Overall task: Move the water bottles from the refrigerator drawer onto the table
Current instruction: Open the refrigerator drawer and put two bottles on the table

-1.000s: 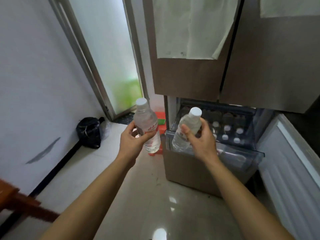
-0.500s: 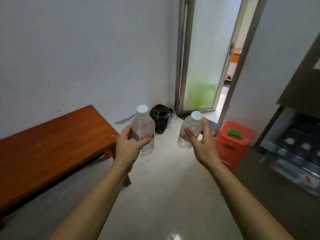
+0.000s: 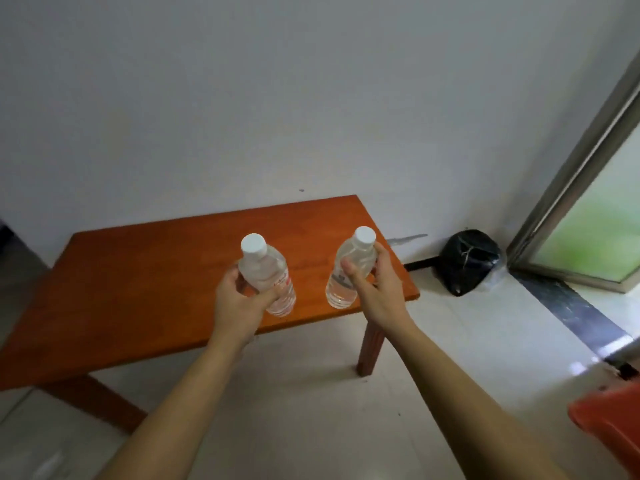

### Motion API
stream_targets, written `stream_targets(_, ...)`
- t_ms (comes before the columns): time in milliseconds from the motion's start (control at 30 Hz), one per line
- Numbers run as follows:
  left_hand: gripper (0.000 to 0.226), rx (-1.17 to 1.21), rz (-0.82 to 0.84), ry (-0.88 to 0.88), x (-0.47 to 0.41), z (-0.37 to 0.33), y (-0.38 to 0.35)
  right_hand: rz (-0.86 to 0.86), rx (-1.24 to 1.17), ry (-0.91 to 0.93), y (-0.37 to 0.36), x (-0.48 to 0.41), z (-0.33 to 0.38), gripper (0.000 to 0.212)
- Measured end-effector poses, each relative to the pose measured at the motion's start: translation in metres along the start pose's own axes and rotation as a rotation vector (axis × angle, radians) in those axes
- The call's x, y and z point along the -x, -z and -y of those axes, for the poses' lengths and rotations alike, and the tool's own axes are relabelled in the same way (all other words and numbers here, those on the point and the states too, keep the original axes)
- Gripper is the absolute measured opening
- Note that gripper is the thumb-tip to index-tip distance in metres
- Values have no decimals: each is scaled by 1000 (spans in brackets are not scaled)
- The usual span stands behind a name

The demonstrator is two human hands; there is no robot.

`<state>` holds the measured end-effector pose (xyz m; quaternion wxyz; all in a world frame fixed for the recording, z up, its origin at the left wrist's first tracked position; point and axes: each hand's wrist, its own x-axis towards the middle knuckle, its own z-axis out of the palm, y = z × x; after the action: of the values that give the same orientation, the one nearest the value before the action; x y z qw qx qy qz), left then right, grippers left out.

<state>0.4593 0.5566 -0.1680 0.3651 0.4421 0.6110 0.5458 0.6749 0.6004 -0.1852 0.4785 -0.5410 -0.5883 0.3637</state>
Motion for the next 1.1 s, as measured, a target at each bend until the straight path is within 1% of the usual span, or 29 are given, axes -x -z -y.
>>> stream_targets(67, 68, -13, -73, 21, -27, 14, 23, 61, -15, 15, -38, -27, -4, 57)
stream_targets(167, 67, -39, -164, 49, -75, 31, 53, 145, -47, 19, -90, -72, -11, 54)
stream_targets(267, 68, -77, -238, 58, -132, 42, 76, 218, -68, 50, -140, -126, -16, 55)
stream_targets(333, 71, -101, -275, 71, -172, 40, 91, 260, -91, 54, -171, -163, -12, 61)
stream_targets(400, 69, -122, -297, 64, -210, 35, 108, 309, -95, 70, -200, -200, -2, 66)
stream_targets(533, 67, -166, -355, 40, -272, 30, 142, 440, -127, 130, -260, -269, 15, 61)
stream_targets(667, 67, -183, -421, 66, -318, 44, 181, 539, -127, 134, -322, -312, 22, 61)
stream_targets(833, 68, -214, -401, 125, -380, 80, 226, 575, -101, 82, -398, -349, 13, 65)
stream_targets(1000, 69, -234, -269, 213, -460, 138, 273, 528, -25, 12, -477, -379, -11, 62)
stream_targets(1100, 67, -246, -197, 233, -507, 167, 299, 499, 17, -40, -523, -393, -21, 62)
